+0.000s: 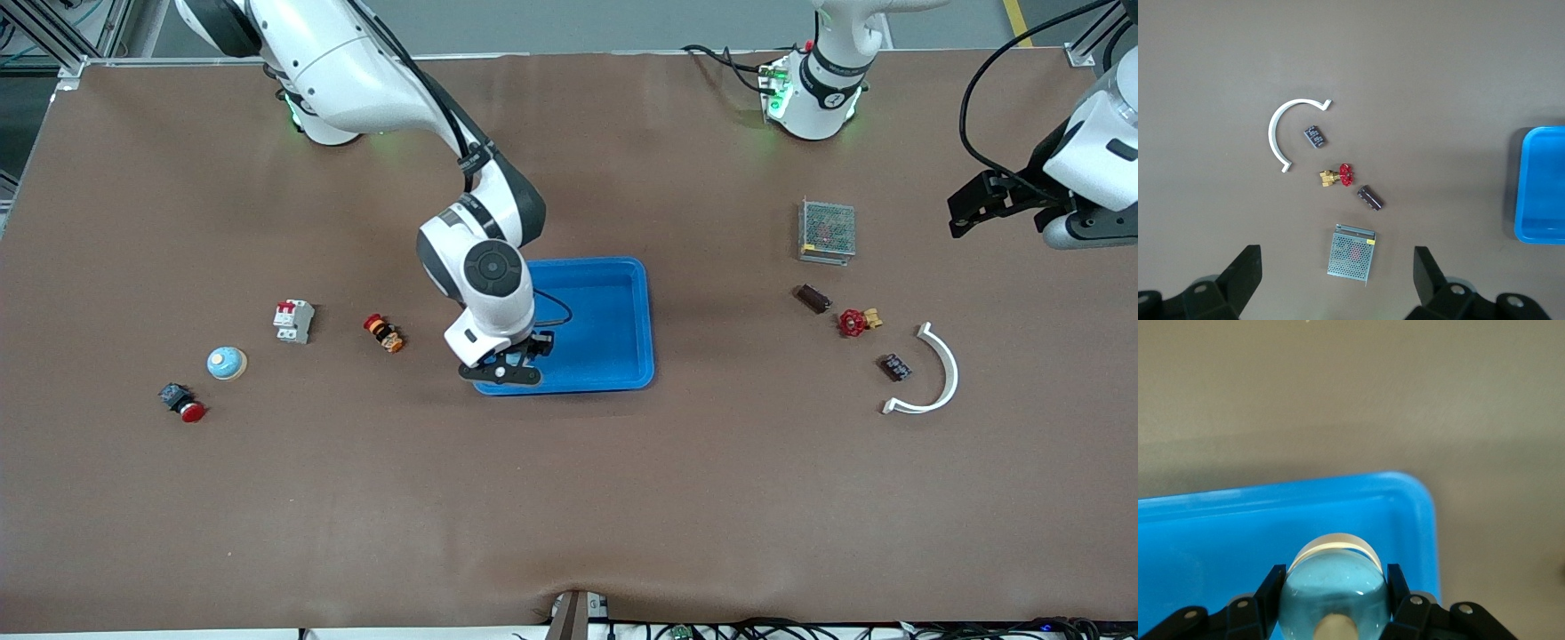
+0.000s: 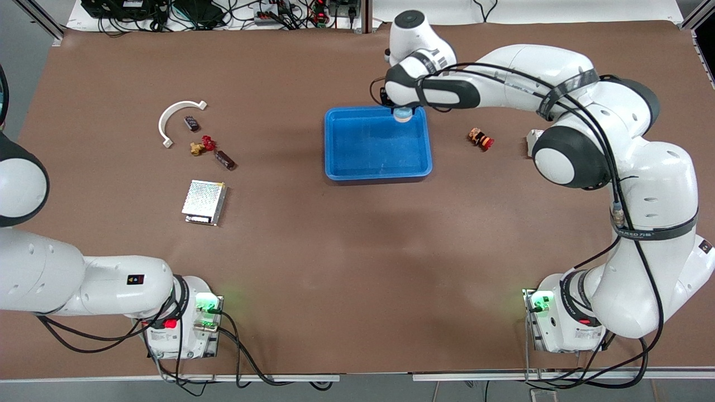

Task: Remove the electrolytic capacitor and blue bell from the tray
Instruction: 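Carry the bell with the right gripper toward the first bell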

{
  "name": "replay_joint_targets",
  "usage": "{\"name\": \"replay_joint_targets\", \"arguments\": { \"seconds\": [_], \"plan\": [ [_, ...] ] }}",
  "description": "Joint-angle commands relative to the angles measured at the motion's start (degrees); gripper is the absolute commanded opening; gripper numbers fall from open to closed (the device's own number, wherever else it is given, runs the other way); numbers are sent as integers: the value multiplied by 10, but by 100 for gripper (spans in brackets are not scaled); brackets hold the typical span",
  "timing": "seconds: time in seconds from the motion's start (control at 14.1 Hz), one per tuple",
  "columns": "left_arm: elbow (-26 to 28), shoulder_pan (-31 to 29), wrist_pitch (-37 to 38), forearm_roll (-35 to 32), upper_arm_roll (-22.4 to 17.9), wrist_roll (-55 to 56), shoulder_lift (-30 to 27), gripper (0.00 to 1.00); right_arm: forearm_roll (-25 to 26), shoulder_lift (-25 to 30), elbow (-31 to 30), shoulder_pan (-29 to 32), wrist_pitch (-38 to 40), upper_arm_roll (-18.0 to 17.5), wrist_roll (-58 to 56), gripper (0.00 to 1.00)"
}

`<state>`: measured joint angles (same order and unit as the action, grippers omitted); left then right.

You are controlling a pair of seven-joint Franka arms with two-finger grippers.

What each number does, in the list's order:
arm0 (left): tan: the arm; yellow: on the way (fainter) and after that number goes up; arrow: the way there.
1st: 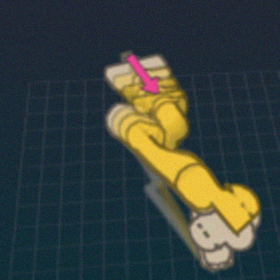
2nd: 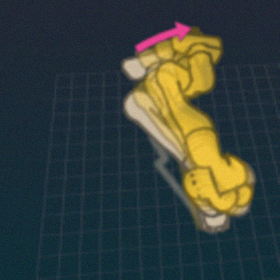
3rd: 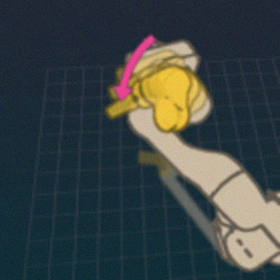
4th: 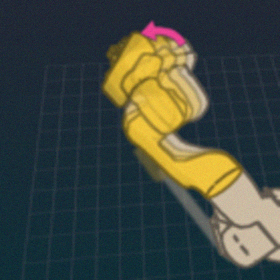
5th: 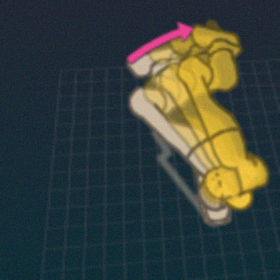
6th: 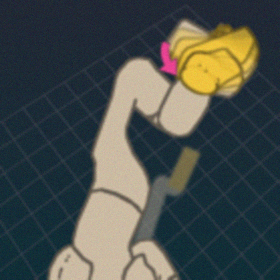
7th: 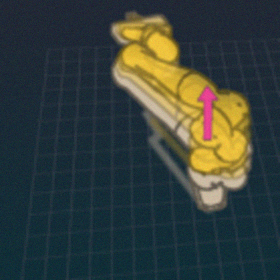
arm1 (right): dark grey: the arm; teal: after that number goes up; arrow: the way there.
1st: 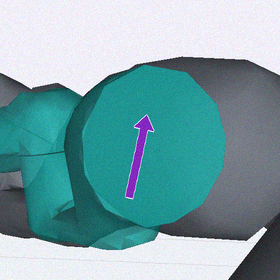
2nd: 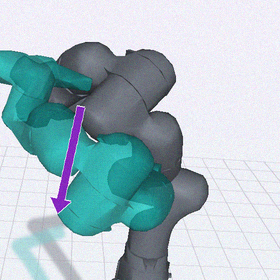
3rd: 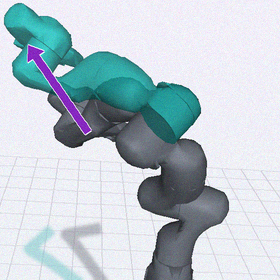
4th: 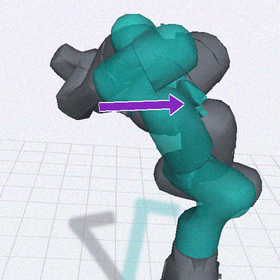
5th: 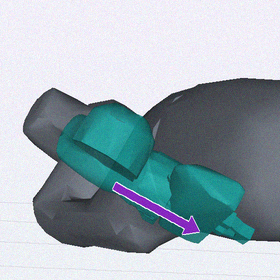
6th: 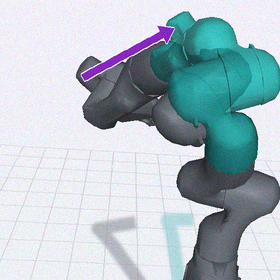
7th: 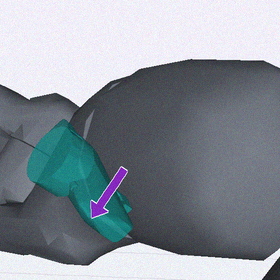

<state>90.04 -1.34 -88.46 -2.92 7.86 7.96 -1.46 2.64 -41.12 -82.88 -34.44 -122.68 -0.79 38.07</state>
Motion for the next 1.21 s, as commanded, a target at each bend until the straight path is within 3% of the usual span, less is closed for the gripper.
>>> {"name": "replay_joint_targets", "arguments": {
  "seconds": [0.0,0.64,0.78,1.14],
  "plan": [
    [2,-2,8,13,-4,-13,-14,100,-20,34,-3,52,45,-7,-119,54],
    [2,-2,7,13,-1,-8,-15,100,9,82,-38,147,64,-2,-378,54],
    [2,-2,5,12,-1,-8,-14,100,32,98,-66,167,47,-2,-410,54],
    [3,-2,0,9,-1,-8,-12,100,33,135,-184,225,-68,-3,-512,54]
  ]
}}
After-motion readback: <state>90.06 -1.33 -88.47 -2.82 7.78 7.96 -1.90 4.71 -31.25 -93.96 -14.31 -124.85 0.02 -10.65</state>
